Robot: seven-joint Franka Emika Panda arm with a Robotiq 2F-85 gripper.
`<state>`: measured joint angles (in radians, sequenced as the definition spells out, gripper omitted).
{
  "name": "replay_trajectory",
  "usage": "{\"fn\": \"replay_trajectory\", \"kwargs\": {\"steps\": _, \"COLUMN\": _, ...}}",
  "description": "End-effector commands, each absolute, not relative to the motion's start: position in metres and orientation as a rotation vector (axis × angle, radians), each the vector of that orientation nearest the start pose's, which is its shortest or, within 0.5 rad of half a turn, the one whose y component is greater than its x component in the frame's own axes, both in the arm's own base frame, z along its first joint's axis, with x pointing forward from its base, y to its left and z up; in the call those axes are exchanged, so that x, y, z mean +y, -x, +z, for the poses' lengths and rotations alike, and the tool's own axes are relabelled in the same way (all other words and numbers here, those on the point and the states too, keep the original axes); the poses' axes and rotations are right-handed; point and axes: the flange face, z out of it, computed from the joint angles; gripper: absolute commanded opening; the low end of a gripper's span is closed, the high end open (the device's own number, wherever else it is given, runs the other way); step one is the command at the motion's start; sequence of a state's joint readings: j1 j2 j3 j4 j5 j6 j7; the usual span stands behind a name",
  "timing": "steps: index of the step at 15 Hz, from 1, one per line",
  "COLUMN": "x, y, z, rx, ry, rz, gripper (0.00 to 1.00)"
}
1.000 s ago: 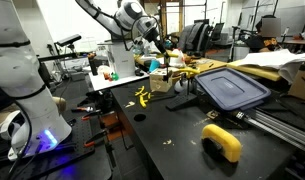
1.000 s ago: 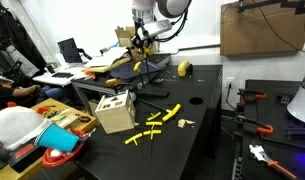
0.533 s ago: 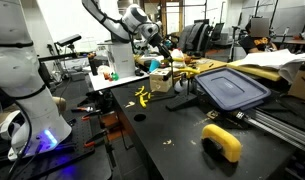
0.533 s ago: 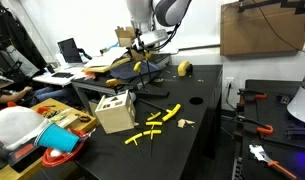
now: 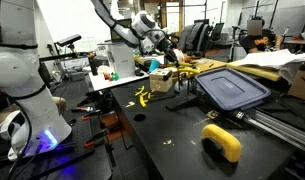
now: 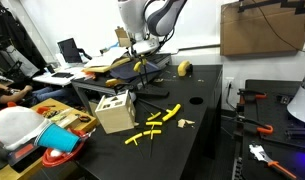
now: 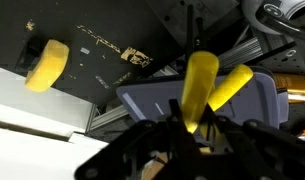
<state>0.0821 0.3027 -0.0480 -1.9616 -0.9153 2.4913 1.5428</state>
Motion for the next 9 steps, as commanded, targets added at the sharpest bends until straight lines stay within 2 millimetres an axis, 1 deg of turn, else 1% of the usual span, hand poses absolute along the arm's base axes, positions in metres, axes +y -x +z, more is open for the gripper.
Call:
{"fn": "replay_trajectory", "kwargs": {"steps": 1, "x": 0.022, "y": -0.650, "z": 0.344, "rx": 1.447, "ry": 2.951, "rz": -1.029, "gripper": 0.06}}
{"fn": "replay_trajectory", "kwargs": {"steps": 6, "x": 0.016, "y": -0.663, "z": 0.335, "rx": 1.602, "ry": 2.924, "rz": -1.001, "gripper": 0.06}}
{"fn": "replay_trajectory", "kwargs": {"steps": 9, "x": 0.017, "y": -0.669, "z": 0.328, "rx": 1.662, "ry": 2.925, "rz": -0.985, "gripper": 0.06}}
